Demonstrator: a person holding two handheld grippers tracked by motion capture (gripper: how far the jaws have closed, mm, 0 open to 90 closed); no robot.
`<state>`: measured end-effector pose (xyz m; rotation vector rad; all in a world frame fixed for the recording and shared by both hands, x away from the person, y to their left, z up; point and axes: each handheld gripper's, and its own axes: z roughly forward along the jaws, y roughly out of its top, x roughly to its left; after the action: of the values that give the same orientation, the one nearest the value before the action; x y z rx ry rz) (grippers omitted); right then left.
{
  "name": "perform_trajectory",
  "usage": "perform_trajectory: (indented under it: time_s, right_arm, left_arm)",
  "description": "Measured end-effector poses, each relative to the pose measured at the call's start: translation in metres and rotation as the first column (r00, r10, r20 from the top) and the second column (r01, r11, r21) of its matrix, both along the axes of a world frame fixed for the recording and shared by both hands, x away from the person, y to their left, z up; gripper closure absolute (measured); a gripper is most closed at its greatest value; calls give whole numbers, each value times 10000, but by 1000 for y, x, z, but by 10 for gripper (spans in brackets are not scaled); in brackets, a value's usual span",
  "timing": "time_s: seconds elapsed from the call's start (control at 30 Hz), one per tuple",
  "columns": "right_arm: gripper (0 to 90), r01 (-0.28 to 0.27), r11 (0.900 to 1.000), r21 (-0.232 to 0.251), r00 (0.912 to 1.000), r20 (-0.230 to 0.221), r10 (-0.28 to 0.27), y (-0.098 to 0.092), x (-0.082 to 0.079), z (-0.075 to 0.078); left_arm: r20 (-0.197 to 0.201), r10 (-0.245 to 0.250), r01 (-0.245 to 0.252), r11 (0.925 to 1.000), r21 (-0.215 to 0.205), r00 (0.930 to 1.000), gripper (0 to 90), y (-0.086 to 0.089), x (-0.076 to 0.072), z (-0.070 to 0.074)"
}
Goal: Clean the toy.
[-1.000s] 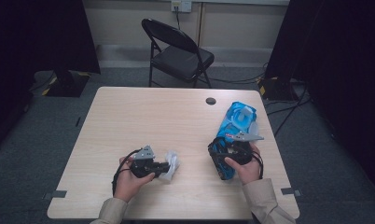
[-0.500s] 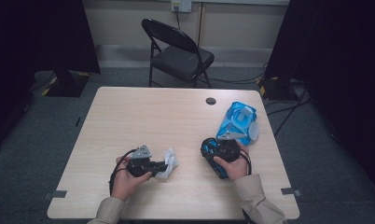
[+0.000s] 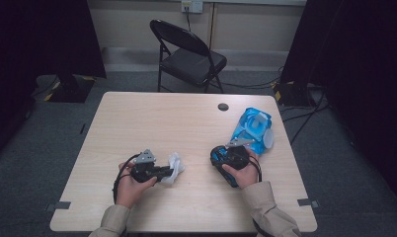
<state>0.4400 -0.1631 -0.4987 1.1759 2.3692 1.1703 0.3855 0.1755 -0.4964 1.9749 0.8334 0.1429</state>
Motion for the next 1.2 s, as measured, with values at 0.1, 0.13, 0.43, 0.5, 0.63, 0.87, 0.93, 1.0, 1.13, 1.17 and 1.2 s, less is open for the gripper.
perform_trajectory:
  time_s: [0.1,0.13,0.43,0.5,0.63,0.87,0.93,1.0,1.13,1.17,1.2]
  right_arm:
    - [252,18,10000,-56,10000,-44,-18,0,2,-1]
    - [251,16,9999,-139,10000,-29,-16,0,2,-1]
    - [247,-48,9994,-356,10000,-73,45,3,7,-2]
    - [241,-69,9994,-348,10000,-66,66,4,8,-3]
    - [240,-260,9978,-610,9996,120,268,6,10,1]
    - [243,-376,9984,-426,9987,341,390,3,8,7]
    - [247,-316,9992,-247,9987,403,326,0,6,12]
    - [238,-283,9992,-299,9987,410,295,-1,5,16]
    - [233,-282,9994,-199,9987,408,290,-5,0,22]
    - [233,-330,9993,-201,9985,437,339,-7,-2,23]
    - [230,-307,9993,-207,9986,429,315,-8,-3,23]
  left_arm:
    - [-7,83,-83,9999,125,10000,827,1,2,-2]
    - [-18,74,-74,9999,155,10000,827,1,2,-2]
    - [43,278,-279,9994,183,9996,822,4,10,-4]
    - [58,265,-266,9994,212,9996,819,4,11,-5]
    - [91,327,-328,9992,210,9994,805,5,12,-6]
    - [214,332,-338,9990,281,9992,778,5,12,-3]
    - [242,303,-312,9988,386,9992,764,6,10,-2]
    - [373,380,-399,9979,508,9986,732,7,9,0]
    - [526,663,-690,9963,513,9964,641,9,8,5]
    - [597,719,-753,9955,578,9956,605,9,8,7]
    - [730,694,-746,9948,699,9949,563,9,7,8]
